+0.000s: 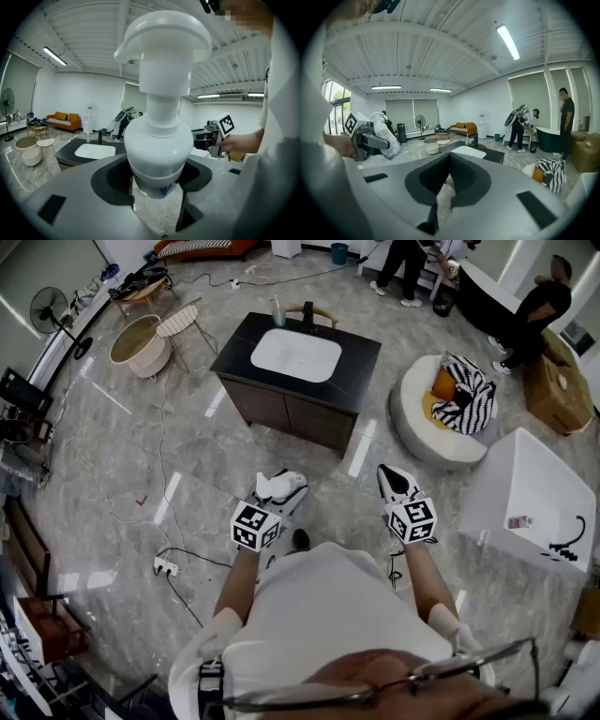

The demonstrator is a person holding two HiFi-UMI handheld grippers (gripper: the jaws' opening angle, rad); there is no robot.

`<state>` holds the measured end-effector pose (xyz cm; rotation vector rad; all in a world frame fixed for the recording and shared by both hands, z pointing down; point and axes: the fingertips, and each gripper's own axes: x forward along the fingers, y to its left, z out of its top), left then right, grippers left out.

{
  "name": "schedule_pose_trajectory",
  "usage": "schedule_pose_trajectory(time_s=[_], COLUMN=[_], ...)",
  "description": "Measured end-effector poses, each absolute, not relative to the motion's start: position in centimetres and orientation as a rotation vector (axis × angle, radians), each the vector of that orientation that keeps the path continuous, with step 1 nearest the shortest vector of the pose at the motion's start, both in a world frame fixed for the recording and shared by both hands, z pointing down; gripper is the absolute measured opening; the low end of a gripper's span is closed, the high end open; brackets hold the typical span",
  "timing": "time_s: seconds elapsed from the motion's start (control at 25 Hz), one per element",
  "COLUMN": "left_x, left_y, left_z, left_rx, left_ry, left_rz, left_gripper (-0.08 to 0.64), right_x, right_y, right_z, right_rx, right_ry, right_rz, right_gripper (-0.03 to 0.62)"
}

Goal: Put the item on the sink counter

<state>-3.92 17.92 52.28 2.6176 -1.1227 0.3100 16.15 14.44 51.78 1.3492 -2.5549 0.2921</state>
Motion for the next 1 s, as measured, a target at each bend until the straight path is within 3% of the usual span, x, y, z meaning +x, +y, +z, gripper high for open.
schedule_pose_trajectory(time_s=[1.0], left_x=[-7.6], left_y=[13.5], left_z=[53.3], left_rx=[2.613], left_ry=[-1.087], left_rz=[0.292], left_gripper=[0.262], right_x=[13.2], right_y=[10.0], right_z=[52.8], right_rx=[1.395], right_ry=[-2.507], right_rz=[0.362], right_gripper=[0.008])
